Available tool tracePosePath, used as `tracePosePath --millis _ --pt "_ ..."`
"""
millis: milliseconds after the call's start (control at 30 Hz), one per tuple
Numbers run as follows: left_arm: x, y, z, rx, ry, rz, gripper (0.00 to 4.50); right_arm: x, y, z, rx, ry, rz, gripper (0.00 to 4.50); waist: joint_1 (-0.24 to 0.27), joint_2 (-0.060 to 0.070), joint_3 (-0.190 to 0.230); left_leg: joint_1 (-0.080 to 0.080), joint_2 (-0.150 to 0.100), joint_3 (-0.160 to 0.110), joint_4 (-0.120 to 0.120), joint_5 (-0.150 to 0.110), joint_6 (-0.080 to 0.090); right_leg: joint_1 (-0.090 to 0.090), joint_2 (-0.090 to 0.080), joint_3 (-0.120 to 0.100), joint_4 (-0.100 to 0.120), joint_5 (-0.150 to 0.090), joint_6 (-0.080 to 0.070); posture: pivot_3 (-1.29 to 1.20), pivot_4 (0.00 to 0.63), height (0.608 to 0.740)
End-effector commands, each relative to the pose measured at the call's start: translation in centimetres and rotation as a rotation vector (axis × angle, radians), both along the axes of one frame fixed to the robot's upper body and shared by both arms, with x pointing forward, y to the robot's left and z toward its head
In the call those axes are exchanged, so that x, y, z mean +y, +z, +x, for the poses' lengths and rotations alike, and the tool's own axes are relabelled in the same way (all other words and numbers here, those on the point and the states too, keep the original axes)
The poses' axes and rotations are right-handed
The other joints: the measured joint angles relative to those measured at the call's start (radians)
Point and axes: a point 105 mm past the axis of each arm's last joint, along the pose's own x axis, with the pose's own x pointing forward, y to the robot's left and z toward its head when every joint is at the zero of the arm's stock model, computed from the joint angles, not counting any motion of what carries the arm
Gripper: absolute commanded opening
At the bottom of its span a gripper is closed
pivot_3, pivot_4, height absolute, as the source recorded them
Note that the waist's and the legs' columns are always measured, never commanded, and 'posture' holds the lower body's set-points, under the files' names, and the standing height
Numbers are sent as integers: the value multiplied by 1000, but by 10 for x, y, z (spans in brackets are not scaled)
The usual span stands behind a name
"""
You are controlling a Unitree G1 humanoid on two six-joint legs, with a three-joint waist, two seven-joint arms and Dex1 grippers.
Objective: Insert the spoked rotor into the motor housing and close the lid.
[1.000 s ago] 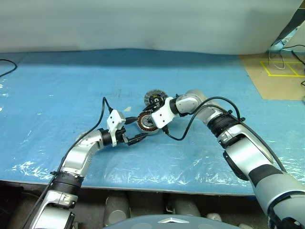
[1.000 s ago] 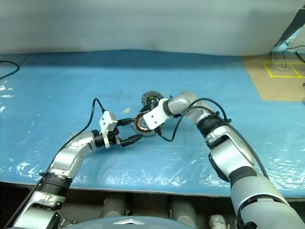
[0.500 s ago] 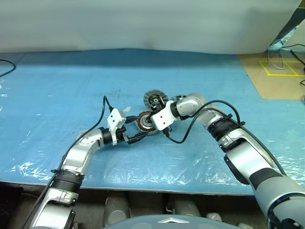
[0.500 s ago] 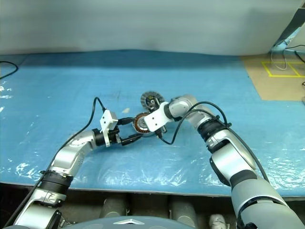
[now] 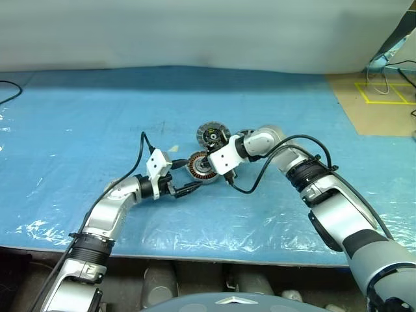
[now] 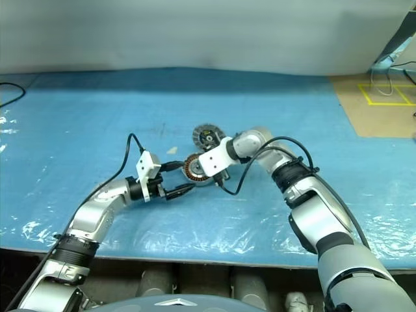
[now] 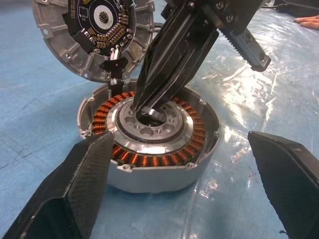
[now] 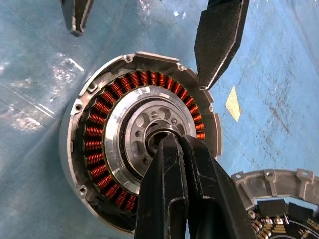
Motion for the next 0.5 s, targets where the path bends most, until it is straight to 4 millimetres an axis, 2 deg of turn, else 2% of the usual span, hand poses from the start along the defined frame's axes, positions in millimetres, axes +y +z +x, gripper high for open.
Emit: tracePosePath --millis 33,267,500 --pt "3 4 -3 -28 -8 2 4500 6 21 -3 -39 39 37 52 0 0 0 0 0 0 0 0 0 0 0 0 0 0 0 0 150 740" --pt "-1 5 0 -30 -9 0 4500 16 35 -6 -87 96 10 52 -1 0 0 0 0 0 0 0 -1 0 0 0 0 0 0 0 150 740" --pt "-5 6 4 -30 0 -7 4500 9 16 -5 -179 178 -147 52 -1 0 0 0 0 0 0 0 0 0 0 0 0 0 0 0 150 740"
